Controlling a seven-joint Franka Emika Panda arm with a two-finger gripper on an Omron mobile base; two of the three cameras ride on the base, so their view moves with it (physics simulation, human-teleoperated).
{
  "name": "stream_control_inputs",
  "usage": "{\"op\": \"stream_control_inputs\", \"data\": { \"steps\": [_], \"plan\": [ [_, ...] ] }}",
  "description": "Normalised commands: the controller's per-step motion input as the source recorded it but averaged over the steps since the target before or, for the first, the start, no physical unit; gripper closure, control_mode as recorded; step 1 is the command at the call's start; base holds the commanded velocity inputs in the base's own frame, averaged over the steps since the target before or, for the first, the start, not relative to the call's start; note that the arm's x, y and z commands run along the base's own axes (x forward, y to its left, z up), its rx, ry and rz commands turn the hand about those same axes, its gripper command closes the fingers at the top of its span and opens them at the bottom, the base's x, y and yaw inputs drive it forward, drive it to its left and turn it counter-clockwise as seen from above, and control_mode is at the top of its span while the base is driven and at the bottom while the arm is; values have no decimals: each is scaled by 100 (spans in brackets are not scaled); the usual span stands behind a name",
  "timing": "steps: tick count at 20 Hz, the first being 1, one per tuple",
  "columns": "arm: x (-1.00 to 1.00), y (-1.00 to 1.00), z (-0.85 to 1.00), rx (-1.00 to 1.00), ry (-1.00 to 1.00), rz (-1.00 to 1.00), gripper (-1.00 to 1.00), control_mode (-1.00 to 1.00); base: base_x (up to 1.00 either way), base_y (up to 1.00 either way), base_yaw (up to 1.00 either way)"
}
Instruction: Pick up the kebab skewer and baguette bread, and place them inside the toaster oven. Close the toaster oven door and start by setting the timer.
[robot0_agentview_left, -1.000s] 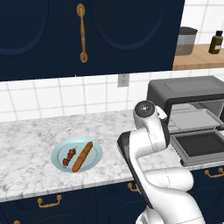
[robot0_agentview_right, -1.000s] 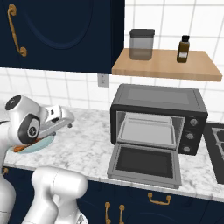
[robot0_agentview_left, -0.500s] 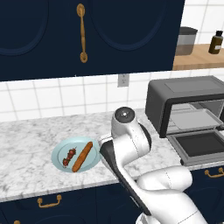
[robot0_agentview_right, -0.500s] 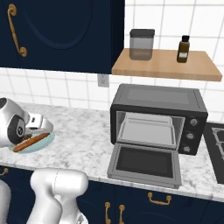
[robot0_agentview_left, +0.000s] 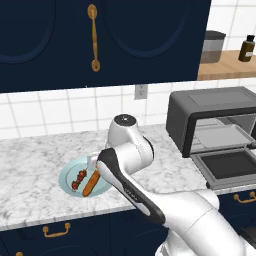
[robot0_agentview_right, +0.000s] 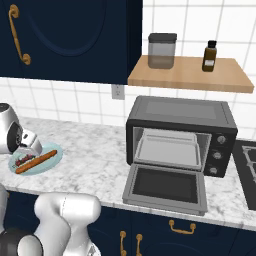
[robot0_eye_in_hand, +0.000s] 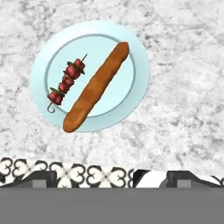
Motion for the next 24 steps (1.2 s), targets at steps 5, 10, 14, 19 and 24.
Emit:
{"op": "stream_control_inputs", "data": {
  "steps": [5, 10, 14, 19, 24],
  "plan": [
    [0, 44, -47, 0, 15, 0, -100, -100, 0, 0, 0],
    [0, 4, -53, 0, 1, 2, -100, -100, 0, 0, 0],
    [0, 14, -44, 0, 0, 10, -100, -100, 0, 0, 0],
    [16, 31, -15, 0, 0, 16, -100, -100, 0, 0, 0],
    [19, 13, -10, 0, 0, 17, -100, -100, 0, 0, 0]
  ]
}}
